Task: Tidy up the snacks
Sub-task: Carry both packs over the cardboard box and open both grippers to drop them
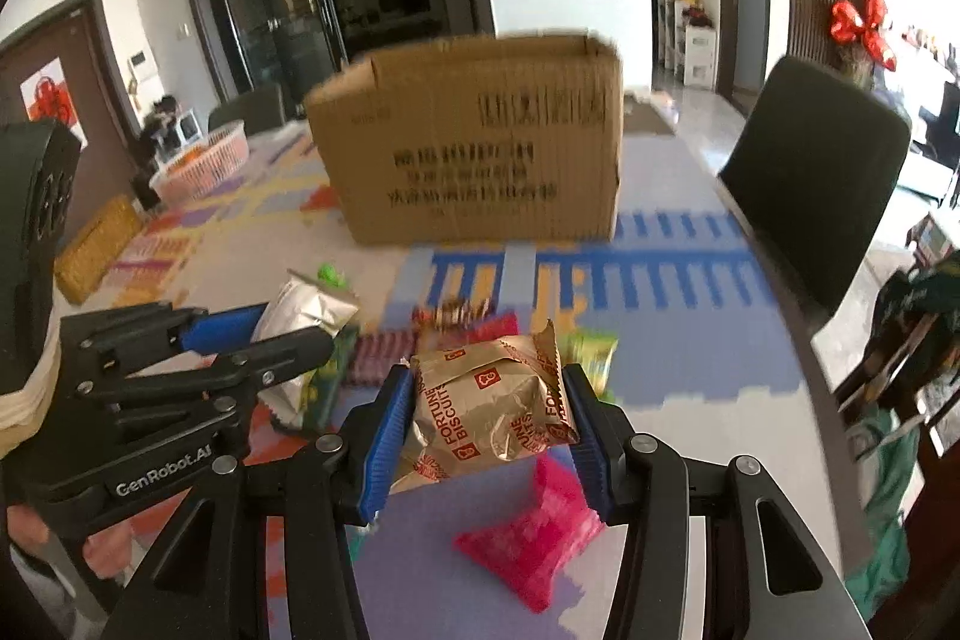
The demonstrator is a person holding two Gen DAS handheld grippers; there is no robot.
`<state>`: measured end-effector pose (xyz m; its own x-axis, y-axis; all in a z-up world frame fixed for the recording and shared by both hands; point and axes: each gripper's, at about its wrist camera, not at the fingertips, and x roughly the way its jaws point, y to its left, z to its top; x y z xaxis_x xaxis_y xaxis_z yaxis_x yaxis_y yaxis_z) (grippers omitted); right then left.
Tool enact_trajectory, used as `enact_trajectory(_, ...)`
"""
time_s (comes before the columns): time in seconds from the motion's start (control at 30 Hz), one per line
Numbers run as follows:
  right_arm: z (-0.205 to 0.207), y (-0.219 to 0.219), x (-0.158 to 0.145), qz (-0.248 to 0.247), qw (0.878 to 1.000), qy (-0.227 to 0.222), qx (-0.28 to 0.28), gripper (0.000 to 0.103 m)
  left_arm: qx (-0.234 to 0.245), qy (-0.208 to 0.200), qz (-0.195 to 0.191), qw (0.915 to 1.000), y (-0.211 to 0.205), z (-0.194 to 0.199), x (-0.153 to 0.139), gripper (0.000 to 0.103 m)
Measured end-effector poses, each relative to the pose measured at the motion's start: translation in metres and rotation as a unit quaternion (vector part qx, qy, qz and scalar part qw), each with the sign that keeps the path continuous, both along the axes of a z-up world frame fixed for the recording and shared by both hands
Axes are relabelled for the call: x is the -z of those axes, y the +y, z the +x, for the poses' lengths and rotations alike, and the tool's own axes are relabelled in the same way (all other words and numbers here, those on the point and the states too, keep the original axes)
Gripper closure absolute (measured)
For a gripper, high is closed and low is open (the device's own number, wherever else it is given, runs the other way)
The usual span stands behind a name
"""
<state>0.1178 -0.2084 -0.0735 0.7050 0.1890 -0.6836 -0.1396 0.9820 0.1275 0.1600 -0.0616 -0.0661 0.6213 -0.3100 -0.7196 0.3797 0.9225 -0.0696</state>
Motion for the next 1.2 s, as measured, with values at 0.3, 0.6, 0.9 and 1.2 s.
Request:
enact_trajectory(0.3, 0.023, -0.002, -0.047, -0.009, 0.997, -0.072, 0.004, 0.052, -0.022, -0.063, -0.009, 0.9977, 0.003, 0.024, -0.051, 0.072)
enact_trajectory(0.6, 0.063, -0.003, -0.093, -0.001, 0.992, -0.128, 0.008, 0.052, -0.044, -0.107, -0.017, 0.9931, 0.01, 0.057, -0.092, 0.072)
enact_trajectory(0.9, 0.107, 0.006, -0.119, -0.01, 0.988, -0.151, 0.005, 0.052, -0.055, -0.122, -0.011, 0.991, 0.015, 0.106, -0.117, 0.072)
enact_trajectory(1.2, 0.156, 0.012, -0.122, -0.023, 0.992, -0.128, 0.001, 0.052, -0.057, -0.08, -0.004, 0.9951, 0.016, 0.161, -0.11, 0.072)
